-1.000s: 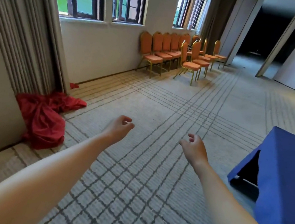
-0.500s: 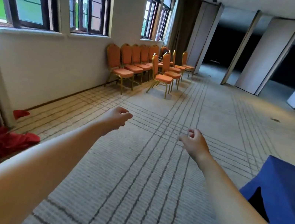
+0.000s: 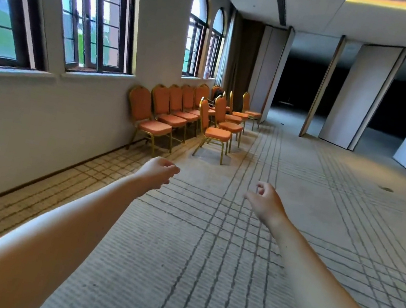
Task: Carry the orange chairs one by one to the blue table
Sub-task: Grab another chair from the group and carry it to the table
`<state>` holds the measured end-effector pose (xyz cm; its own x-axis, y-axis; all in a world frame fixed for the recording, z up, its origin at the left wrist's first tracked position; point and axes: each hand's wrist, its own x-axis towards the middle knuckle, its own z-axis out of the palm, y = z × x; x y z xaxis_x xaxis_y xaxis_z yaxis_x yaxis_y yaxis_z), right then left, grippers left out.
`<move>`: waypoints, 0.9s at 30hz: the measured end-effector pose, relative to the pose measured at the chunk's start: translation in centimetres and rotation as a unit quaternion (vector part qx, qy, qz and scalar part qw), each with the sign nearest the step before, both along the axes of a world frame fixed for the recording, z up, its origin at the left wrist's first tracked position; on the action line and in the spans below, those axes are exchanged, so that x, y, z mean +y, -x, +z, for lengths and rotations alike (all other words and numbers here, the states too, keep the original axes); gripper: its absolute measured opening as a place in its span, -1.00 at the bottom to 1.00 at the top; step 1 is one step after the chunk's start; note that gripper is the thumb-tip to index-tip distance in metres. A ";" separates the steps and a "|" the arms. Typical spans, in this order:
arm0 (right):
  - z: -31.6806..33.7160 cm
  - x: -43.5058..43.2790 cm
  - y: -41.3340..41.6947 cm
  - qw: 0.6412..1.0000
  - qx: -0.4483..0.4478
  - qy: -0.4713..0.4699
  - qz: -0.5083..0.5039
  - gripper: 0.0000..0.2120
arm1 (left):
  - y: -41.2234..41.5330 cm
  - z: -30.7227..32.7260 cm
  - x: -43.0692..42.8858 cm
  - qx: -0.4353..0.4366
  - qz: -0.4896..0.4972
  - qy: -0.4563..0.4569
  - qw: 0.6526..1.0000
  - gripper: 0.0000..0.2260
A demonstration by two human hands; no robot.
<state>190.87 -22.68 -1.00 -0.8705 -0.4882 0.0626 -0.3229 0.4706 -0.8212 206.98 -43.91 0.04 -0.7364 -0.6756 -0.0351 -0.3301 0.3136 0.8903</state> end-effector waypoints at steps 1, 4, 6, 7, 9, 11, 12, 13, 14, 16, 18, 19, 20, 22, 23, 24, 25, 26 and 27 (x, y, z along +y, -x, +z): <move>0.2 -1.2 1.6 1.000 0.006 -0.001 -0.001 -0.40 | 1.5 0.0 -1.2 0.003 0.005 0.004 1.000 -0.79; 0.3 -5.7 8.0 1.000 0.006 -0.008 -0.002 -0.39 | 7.2 0.1 -5.3 0.009 0.017 0.004 1.000 -0.86; 0.3 -8.5 11.5 1.000 -0.001 -0.017 0.004 -0.38 | 10.7 -0.4 -8.1 0.005 0.018 0.001 1.000 -0.87; 0.2 -10.1 13.5 1.000 -0.006 -0.018 0.007 -0.38 | 12.7 -0.6 -9.7 0.004 0.017 -0.003 1.000 -0.87; -0.1 -13.4 17.6 1.000 -0.007 -0.022 0.004 -0.40 | 16.8 -1.2 -13.2 0.004 0.020 -0.004 1.000 -0.86; -0.5 -16.1 21.0 1.000 -0.010 -0.021 0.002 -0.40 | 20.4 -1.5 -15.9 0.008 0.020 -0.006 1.000 -0.83; -0.7 -17.8 23.2 1.000 -0.009 -0.021 0.000 -0.40 | 22.5 -1.6 -17.6 0.009 0.019 -0.004 1.000 -0.83; -0.9 -19.6 25.5 1.000 -0.005 -0.022 -0.002 -0.39 | 24.7 -1.7 -19.5 0.010 0.016 -0.002 1.000 -0.85; -1.1 -21.6 27.8 1.000 -0.003 -0.023 -0.005 -0.38 | 27.0 -1.7 -21.4 0.010 0.014 -0.001 1.000 -0.89; -0.9 -25.7 32.5 1.000 -0.005 -0.017 -0.004 -0.36 | 31.7 -1.3 -25.6 0.010 0.008 0.003 1.000 -0.94; -0.2 -30.0 37.1 1.000 -0.003 -0.011 -0.011 -0.36 | 36.6 -0.4 -30.2 0.013 0.005 0.020 1.000 -0.86; 0.2 -31.9 39.3 1.000 0.001 -0.006 -0.012 -0.36 | 38.9 0.2 -32.2 0.015 0.005 0.025 1.000 -0.83; 0.5 -33.8 41.4 1.000 0.004 -0.001 -0.014 -0.36 | 41.3 0.7 -34.2 0.020 0.004 0.026 0.999 -0.82; 0.7 -37.2 45.7 1.000 0.008 0.001 -0.016 -0.37 | 46.2 1.1 -38.0 0.023 0.006 0.023 0.999 -0.85; 0.4 -38.7 47.6 1.000 0.005 0.000 -0.016 -0.37 | 48.4 1.0 -39.6 0.021 0.005 0.024 0.999 -0.89; 0.0 -40.0 49.5 1.000 0.000 -0.004 -0.018 -0.37 | 50.6 0.8 -41.1 0.017 0.003 0.022 1.000 -0.91; -0.5 -41.5 51.8 1.000 -0.008 -0.009 -0.021 -0.37 | 53.2 0.4 -42.6 0.015 -0.001 0.019 1.000 -0.92; -0.9 -42.5 53.3 1.000 -0.015 -0.013 -0.023 -0.37 | 54.8 0.0 -43.6 0.013 -0.003 0.018 1.000 -0.92; -1.4 -43.8 55.1 0.999 -0.023 -0.013 -0.024 -0.36 | 56.8 -0.5 -44.7 0.011 -0.009 0.016 1.000 -0.90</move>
